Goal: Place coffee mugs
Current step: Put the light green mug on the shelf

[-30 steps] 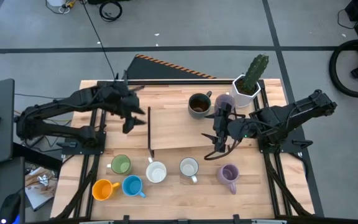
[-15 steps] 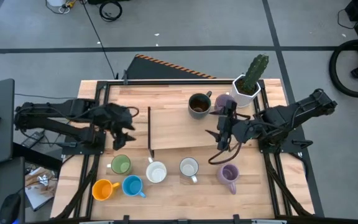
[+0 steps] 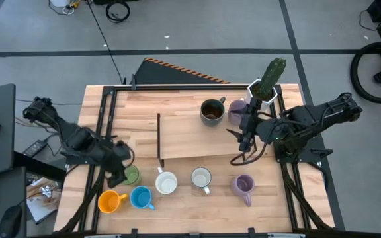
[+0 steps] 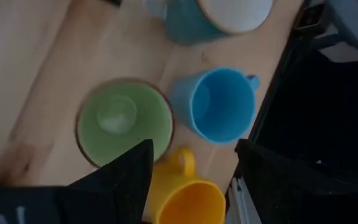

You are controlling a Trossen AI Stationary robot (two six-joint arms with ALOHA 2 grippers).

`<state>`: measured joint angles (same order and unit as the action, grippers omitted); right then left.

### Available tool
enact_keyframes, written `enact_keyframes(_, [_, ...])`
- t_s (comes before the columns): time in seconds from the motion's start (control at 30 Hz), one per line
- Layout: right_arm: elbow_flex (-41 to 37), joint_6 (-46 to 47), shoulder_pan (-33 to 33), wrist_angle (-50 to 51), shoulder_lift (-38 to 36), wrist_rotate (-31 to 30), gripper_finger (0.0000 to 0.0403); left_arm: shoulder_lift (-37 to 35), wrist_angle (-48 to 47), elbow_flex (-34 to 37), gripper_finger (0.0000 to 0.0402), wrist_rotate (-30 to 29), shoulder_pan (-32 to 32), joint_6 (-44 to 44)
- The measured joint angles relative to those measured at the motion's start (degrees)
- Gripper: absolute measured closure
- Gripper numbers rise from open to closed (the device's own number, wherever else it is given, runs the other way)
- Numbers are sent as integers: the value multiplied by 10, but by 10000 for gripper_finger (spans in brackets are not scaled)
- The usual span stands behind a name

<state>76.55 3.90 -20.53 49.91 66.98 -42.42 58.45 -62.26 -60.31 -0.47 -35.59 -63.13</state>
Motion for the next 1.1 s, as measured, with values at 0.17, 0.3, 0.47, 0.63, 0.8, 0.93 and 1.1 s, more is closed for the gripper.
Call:
enact_keyframes(0.17, [0,-15,6,-4,0,1,93,38,-1,0,159,-13,-58,-71])
enact_keyframes(0.3, [0,-31,11,-12,0,1,94,63,6,0,159,-12,-68,-125])
enact_keyframes(0.47, [0,-32,17,-12,0,4,94,80,9,0,159,-9,-67,-185])
enact_keyframes(0.63, [0,-28,17,-12,0,19,94,92,9,0,159,-71,-67,-269])
enact_keyframes(0.8, [0,-26,17,-11,0,31,95,107,11,0,159,-101,-67,-372])
enact_keyframes(0.93, [0,-30,17,-12,0,27,94,128,17,0,159,-90,-66,-411])
enact_keyframes(1.1, [0,-36,16,-12,0,16,96,151,17,0,159,-68,-55,-412])
